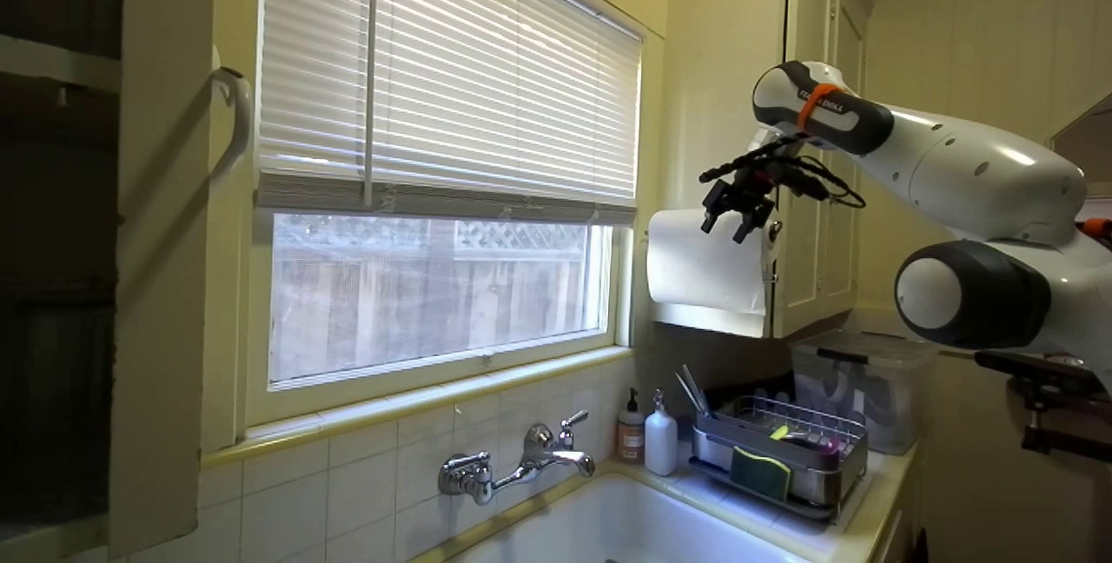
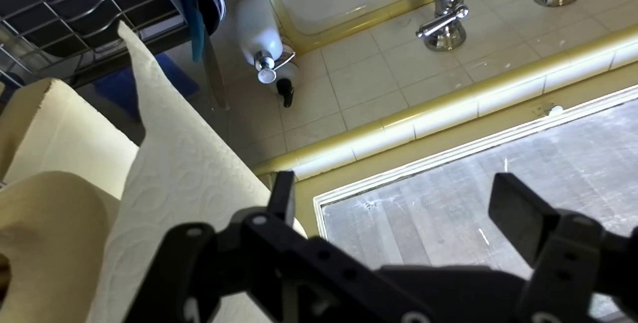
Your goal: Pick up the tissue paper and put it on the left side of the base top
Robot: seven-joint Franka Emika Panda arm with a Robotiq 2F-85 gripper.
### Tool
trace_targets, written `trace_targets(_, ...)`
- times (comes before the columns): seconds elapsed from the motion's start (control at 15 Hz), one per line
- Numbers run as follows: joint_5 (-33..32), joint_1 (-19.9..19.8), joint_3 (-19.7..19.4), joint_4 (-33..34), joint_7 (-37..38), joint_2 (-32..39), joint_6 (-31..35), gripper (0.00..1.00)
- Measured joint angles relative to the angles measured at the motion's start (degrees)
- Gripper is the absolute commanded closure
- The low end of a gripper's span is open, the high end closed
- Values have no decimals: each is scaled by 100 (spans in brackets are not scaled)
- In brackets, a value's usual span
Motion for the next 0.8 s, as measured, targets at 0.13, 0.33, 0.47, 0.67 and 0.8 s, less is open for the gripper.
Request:
trace_targets(0.13,-24,21,-9,15,86,-4,-26,0)
trace_targets(0.33,-119,28,-81,9,172,-77,-503,0)
trace_targets(0.47,-249,-11,-205,11,223,-187,-923,0)
trace_targets(0.67,-400,-123,-414,15,386,-419,-1069,0)
trace_targets(0.8,-385,-230,-449,12,536,-549,-1117,0)
